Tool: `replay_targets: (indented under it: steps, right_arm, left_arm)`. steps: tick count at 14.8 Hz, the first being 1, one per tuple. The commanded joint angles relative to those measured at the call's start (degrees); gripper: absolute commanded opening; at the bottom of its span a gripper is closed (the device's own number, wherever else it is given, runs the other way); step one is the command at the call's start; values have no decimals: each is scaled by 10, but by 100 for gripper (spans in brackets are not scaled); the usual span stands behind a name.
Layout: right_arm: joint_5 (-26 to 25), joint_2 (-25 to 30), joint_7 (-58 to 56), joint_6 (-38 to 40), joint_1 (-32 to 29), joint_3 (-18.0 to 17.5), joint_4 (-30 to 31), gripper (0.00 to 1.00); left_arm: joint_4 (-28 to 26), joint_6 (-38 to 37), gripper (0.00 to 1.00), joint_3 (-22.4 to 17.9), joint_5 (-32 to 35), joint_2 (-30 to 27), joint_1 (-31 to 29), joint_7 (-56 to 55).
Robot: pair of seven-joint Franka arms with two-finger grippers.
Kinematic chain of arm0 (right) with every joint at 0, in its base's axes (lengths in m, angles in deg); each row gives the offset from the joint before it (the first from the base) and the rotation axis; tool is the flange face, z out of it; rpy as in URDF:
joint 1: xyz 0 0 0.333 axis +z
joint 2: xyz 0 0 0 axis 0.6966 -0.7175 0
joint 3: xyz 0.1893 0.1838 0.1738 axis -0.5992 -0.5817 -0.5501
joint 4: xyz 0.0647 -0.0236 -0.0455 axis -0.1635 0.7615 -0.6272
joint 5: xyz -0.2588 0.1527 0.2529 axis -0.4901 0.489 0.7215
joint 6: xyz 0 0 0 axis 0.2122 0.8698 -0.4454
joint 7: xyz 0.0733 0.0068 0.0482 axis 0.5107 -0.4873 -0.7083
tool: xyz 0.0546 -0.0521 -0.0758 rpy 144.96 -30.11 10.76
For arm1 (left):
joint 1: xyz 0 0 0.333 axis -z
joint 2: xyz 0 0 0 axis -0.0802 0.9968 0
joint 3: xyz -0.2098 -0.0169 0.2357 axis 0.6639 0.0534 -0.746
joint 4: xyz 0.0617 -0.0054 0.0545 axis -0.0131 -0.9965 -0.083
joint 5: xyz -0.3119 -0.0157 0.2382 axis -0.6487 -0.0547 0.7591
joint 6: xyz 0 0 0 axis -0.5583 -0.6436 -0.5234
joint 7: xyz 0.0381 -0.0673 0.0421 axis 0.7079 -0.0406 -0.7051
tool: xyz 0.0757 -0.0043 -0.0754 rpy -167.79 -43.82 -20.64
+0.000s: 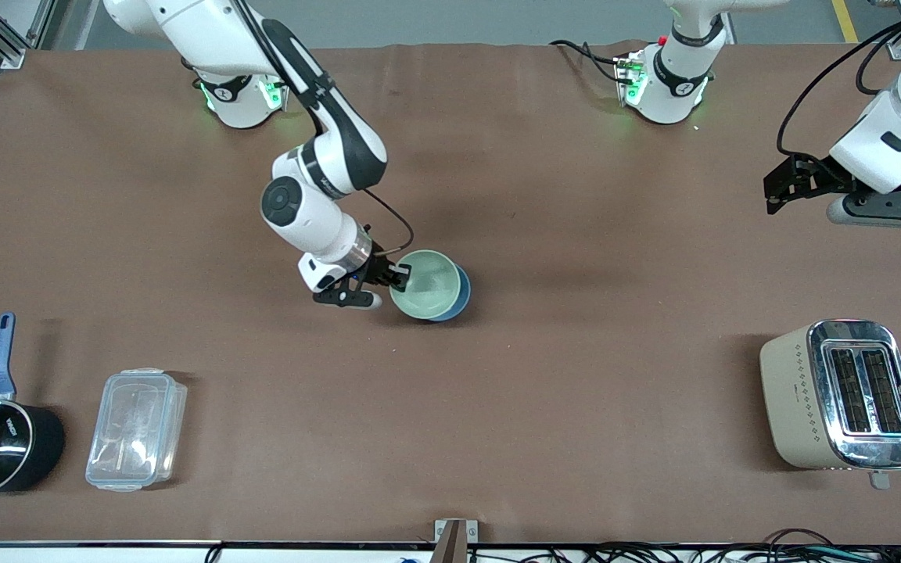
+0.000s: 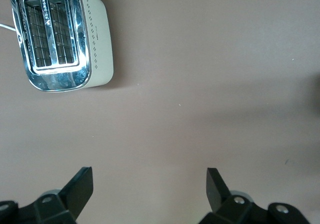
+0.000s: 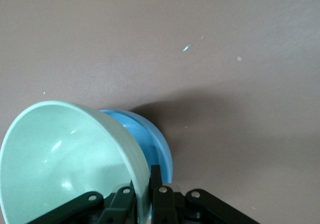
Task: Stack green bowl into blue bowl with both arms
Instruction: 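Carry the green bowl over the blue bowl with the right gripper, then lower the green bowl into the blue bowl and open the right gripper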
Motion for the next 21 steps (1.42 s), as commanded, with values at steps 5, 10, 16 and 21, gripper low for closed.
replay_targets:
  steps: [5, 10, 16, 21]
  right_arm:
    - [13, -21, 12, -28, 28, 7, -10, 4]
    - [13, -32, 13, -49, 33, 7, -5, 83]
    - [13, 22, 14, 28, 23, 24, -5, 100]
    - [-15, 140, 8, 213, 15, 146, -37, 100]
  left_arm:
    - [-8, 8, 100, -6, -10, -5, 4, 3]
    - [-6, 8, 100, -6, -10, -5, 3, 3]
    - [-6, 9, 100, -6, -10, -5, 3, 2]
    - [-5, 9, 100, -6, -10, -4, 3, 8]
